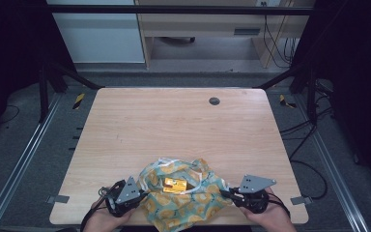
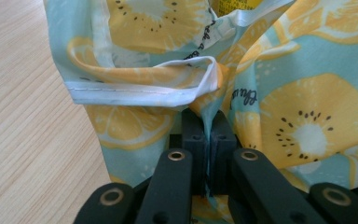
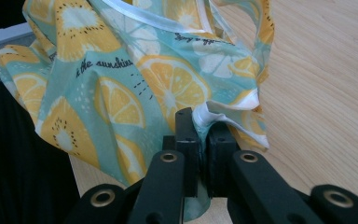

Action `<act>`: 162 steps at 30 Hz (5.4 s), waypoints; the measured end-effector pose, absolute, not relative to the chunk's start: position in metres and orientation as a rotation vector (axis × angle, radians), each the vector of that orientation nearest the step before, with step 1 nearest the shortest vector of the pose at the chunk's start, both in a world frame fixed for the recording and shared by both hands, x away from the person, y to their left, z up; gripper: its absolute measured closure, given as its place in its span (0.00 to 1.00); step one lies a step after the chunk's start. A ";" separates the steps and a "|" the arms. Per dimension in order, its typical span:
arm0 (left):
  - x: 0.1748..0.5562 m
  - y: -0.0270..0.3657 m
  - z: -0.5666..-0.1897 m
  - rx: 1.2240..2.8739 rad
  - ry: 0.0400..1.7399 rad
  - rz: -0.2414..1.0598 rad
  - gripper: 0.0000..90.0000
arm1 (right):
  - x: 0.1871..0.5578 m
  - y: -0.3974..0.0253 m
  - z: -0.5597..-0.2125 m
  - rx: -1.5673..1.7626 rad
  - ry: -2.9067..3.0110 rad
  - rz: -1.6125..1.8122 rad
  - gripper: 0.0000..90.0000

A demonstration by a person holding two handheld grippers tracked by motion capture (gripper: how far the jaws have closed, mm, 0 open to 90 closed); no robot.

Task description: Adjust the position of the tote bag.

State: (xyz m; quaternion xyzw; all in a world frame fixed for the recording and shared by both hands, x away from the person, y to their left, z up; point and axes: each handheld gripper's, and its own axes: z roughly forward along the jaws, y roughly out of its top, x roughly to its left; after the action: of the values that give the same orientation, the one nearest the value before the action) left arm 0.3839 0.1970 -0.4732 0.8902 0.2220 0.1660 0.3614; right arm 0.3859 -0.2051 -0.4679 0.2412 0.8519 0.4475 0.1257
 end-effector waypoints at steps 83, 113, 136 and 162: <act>0.460 0.131 -0.400 2.254 0.652 0.515 0.99 | 0.383 -0.246 -0.464 1.051 2.216 1.219 0.25; 0.410 0.131 -0.351 2.094 0.483 0.471 1.00 | 0.464 -0.153 -0.418 0.820 2.347 1.237 0.42; 0.398 0.151 -0.349 2.075 0.471 0.454 1.00 | 0.485 -0.144 -0.419 0.736 2.410 1.288 0.99; 0.354 0.177 -0.424 2.132 0.317 0.181 1.00 | 0.377 -0.180 -0.427 0.603 2.472 1.356 0.98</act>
State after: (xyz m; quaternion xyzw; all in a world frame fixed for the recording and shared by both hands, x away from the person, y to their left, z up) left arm 0.3541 0.1773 -0.4241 0.8699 0.1293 0.0738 0.4702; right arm 0.3766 -0.1805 -0.4270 0.2073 0.8503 0.4663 0.1290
